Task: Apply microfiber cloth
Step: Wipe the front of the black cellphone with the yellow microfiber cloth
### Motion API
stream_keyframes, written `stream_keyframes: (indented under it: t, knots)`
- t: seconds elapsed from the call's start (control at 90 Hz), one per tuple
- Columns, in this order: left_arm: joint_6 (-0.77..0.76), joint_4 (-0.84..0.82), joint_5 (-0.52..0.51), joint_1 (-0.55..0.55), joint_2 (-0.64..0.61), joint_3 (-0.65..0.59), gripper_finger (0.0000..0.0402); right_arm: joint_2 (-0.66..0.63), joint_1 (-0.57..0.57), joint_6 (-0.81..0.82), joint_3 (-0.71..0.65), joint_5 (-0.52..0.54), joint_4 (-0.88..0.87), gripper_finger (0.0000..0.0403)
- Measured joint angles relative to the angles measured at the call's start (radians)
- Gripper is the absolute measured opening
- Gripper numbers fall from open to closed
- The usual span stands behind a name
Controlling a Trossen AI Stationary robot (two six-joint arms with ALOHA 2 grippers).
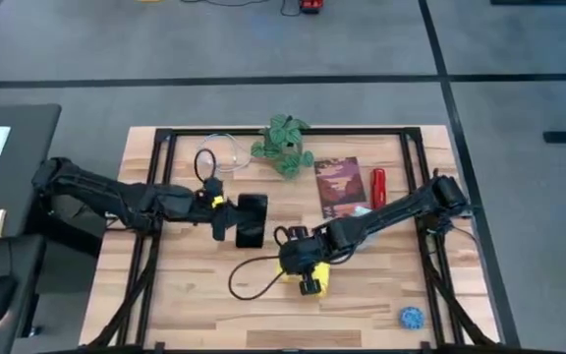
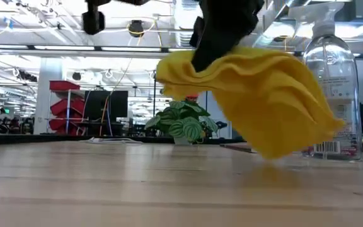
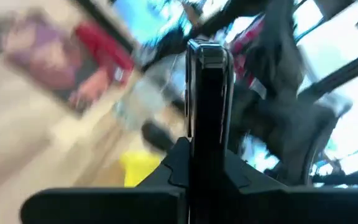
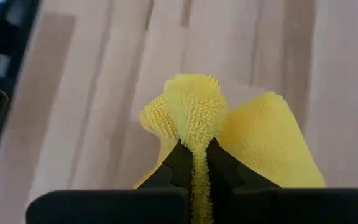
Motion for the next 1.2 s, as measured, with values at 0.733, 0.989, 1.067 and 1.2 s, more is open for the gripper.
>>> stream_keyframes:
  t: [0.733, 0.989, 1.067, 1.2]
  knots:
    - [-0.552, 0.37, -0.162, -0.221, 0.231, -0.336, 0.0008, -0.17, 0.188, 0.275, -0.071, 0.02, -0.287, 0.0]
    - [-0.549, 0.609, -0.01, -0.09, 0.537, -0.34, 0.0008, -0.22, 0.284, 0.389, -0.071, 0.024, -0.318, 0.0]
    - [-0.526, 0.713, 0.027, -0.037, 0.619, -0.339, 0.0008, -0.219, 0.299, 0.392, -0.071, 0.044, -0.348, 0.0]
    - [-0.485, 0.778, 0.08, 0.062, 0.685, -0.333, 0.0008, -0.219, 0.301, 0.406, -0.071, 0.087, -0.408, 0.0]
